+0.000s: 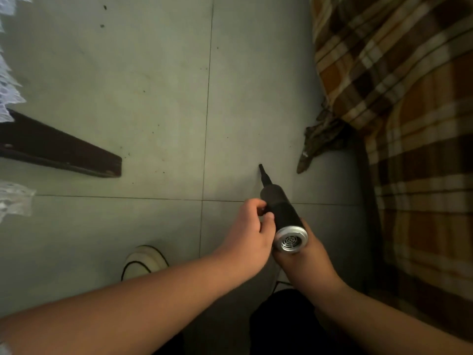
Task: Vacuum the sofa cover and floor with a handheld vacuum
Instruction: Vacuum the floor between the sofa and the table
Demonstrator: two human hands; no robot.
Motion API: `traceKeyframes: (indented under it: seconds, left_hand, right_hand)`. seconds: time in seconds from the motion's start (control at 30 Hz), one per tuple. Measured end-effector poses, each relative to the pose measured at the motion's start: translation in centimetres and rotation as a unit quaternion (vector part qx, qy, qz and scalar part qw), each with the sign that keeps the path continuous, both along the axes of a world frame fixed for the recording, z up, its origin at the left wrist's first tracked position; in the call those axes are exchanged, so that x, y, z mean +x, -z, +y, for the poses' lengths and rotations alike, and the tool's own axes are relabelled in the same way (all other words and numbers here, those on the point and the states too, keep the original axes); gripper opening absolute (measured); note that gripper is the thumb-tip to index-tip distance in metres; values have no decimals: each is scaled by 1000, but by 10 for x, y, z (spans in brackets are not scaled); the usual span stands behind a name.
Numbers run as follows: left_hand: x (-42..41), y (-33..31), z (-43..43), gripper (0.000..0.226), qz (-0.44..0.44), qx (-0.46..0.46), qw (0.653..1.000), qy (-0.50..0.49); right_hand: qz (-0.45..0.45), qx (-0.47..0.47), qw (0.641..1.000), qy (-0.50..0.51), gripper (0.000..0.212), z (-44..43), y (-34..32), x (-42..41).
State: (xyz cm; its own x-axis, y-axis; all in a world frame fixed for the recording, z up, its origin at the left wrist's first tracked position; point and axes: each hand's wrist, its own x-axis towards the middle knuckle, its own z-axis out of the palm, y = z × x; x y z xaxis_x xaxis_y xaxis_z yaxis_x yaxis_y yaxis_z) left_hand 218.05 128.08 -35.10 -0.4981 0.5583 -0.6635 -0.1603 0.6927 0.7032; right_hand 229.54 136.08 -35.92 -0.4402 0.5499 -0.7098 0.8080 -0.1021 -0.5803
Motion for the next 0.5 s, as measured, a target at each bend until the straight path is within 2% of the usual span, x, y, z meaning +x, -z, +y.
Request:
traceKeyframes:
  seconds: [0.23, 0.4, 0.5]
  left_hand:
    - [12, -2, -24, 28, 36, -12, 998, -56]
    - [-2, -7, -39, 29, 29, -26, 999, -13]
    - [-3, -3, -33, 30, 18, -1, 1000, -11]
  right_hand:
    - [24, 13, 998, -62, 33, -16, -2, -1]
    - [26, 6, 996, -83, 31, -27, 0, -6]
    - [32, 20, 998, -55, 29, -22, 1, -2]
